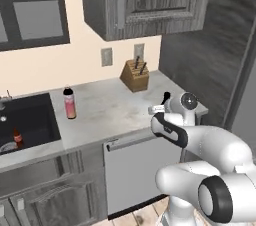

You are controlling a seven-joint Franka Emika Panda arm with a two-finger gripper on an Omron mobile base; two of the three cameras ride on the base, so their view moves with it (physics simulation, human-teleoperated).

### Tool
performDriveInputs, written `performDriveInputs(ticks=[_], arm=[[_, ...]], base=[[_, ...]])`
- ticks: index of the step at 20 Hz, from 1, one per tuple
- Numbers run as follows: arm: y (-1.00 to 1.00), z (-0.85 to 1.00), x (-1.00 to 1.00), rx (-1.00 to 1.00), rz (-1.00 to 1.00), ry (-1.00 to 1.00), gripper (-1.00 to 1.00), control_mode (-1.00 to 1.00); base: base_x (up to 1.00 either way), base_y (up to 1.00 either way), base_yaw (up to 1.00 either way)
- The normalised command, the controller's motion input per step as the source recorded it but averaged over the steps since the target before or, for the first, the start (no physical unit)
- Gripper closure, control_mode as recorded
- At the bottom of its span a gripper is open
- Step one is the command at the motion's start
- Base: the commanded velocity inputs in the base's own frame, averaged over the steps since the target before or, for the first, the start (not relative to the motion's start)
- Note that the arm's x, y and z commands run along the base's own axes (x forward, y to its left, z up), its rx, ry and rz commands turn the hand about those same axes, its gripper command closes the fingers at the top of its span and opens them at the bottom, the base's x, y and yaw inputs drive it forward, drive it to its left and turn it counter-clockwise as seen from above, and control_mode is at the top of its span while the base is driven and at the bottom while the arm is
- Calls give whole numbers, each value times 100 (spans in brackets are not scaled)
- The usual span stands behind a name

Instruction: Place the large bottle from the dining counter next to the other large bottle outside the sink, and place the small bottle from the dining counter next to the other small bottle inside the sink.

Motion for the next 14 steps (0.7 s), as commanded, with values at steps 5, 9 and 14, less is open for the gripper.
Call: performDriveInputs(ticks=[5, 9, 14], arm=[[0, 0, 0, 0, 0, 0, 100, 100], [0, 0, 0, 0, 0, 0, 100, 100], [0, 0, 0, 0, 0, 0, 100, 100]], base=[[2, 83, 16], [0, 74, 19], [11, 62, 17]])
